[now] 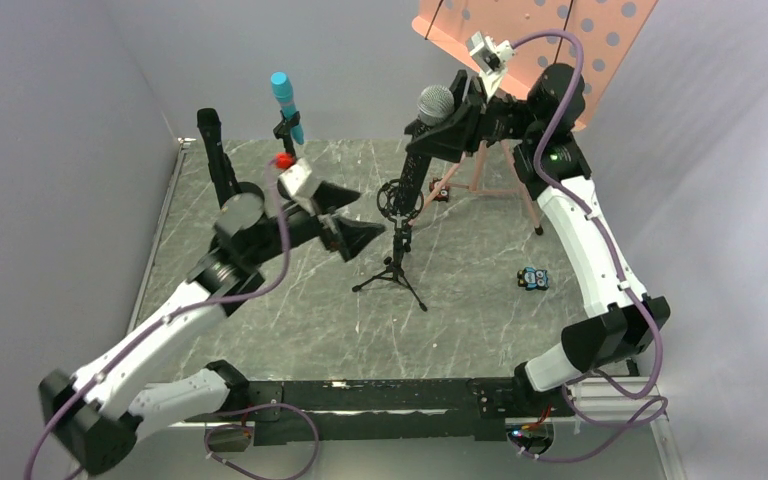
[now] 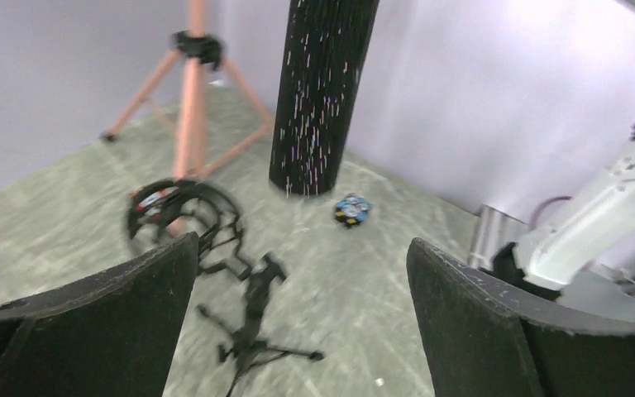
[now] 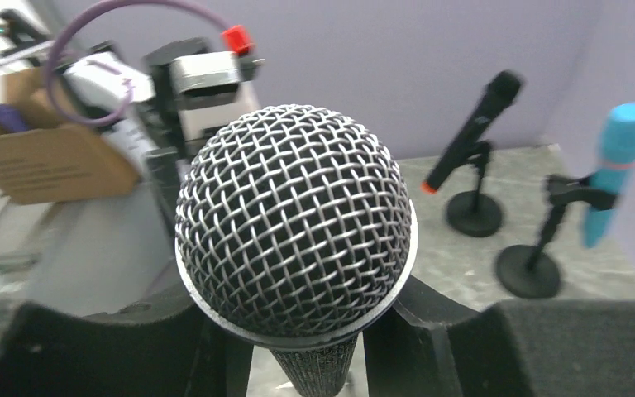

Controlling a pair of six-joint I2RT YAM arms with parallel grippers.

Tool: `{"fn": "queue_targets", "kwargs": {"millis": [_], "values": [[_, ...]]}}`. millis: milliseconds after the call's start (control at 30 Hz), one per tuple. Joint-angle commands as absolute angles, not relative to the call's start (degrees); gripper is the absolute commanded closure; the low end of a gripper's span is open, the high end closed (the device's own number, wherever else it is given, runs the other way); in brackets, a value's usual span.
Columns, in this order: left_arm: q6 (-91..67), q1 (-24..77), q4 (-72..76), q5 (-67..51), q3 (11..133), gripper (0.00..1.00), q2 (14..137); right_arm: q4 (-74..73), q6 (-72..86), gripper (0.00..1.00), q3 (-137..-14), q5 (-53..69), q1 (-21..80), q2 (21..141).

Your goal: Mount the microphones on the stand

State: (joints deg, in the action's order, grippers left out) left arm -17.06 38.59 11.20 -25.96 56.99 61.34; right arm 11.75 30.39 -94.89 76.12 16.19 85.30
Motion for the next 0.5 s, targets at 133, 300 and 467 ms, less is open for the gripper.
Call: {"fn": "queue_targets", "kwargs": {"millis": [133,300,467], "values": [[-11.7,32.1,-2.1,-12.4,44.6,0.01,43.0,-20.4,-3.8,0.99,-109.1,56.9,20.2,90.9],[-13.3,32.0,-5.4,-10.6,39.8,0.01,38.5,-23.6,-10.7,0.99,-109.8,51.3,23.4,93.6],[-14.1,32.0,-5.1,-8.6,37.5,0.01,36.7,-23.8,-11.8,1.0,-109.5,49.8,23.6,94.7]]}}
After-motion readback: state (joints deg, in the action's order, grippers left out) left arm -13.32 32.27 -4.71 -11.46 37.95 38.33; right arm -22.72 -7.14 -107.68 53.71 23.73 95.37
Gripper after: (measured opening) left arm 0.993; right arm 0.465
